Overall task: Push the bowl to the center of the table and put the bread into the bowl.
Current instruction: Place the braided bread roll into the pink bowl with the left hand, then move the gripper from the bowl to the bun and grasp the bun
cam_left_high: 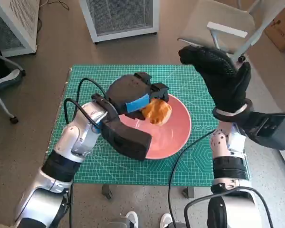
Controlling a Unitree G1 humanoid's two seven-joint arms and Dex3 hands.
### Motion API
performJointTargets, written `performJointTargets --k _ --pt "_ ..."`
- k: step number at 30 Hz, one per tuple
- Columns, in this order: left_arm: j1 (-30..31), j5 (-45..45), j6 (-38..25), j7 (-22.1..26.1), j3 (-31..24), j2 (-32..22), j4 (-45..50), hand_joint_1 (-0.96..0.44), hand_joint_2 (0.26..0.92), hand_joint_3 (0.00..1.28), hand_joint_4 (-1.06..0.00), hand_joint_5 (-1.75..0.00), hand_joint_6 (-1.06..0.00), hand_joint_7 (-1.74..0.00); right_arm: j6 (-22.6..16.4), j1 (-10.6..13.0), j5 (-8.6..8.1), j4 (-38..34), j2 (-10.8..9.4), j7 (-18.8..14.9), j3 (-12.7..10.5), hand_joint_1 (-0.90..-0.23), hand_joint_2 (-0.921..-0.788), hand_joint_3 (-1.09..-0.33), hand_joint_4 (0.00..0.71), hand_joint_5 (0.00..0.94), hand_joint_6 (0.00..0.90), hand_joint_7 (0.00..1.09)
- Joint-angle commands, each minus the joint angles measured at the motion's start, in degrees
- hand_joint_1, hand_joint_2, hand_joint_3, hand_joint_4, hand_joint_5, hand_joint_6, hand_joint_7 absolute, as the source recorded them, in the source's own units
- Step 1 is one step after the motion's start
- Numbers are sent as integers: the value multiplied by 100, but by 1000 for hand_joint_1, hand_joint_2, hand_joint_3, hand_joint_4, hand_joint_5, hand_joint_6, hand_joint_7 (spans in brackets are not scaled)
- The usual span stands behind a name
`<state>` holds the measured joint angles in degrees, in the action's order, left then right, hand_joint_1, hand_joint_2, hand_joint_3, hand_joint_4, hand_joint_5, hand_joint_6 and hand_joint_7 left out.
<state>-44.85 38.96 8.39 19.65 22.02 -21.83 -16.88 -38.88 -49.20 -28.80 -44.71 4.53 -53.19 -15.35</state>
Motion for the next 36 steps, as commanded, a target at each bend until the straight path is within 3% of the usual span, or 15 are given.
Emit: performJointTargets --k 1,3,7,12,15,21,29,36 --pt "84 -217 -304 238 -126 16 177 -87 882 95 -393 -333 -376 -528 48 160 97 -6 25 59 40 -651 -921 -715 208 1 -1 576" --pt "114 -254 -365 274 -134 -8 227 -134 873 41 -378 -140 -382 -353 46 159 96 -11 23 58 49 -652 -921 -715 207 1 -1 576" --pt "129 -274 -421 295 -122 -25 275 -166 865 10 -362 -30 -386 -246 46 161 91 -10 26 63 58 -652 -921 -716 207 1 -1 576" --pt "159 -275 -443 293 -117 -61 317 -173 864 3 -358 -5 -393 -211 50 160 82 -14 25 59 67 -652 -921 -716 207 1 -1 576" --pt "235 -308 -244 236 -148 -198 381 -285 845 4 -223 -2 -311 -150 41 142 87 -42 15 42 87 -651 -921 -716 207 1 -1 574" --pt "279 -407 -51 206 -181 -305 436 -398 833 2 -125 0 -245 -93 31 113 77 -80 21 10 99 -646 -921 -715 207 1 -1 570" --pt "319 -347 -12 229 -192 -441 592 -473 832 1 -98 0 -228 -65 30 94 61 -105 26 -21 97 -645 -921 -714 208 1 -1 569" --pt "633 -584 -49 446 -562 -783 1339 -499 836 2 -83 0 -229 -56 -4 47 62 -193 34 -62 88 -647 -921 -713 208 1 -1 565"
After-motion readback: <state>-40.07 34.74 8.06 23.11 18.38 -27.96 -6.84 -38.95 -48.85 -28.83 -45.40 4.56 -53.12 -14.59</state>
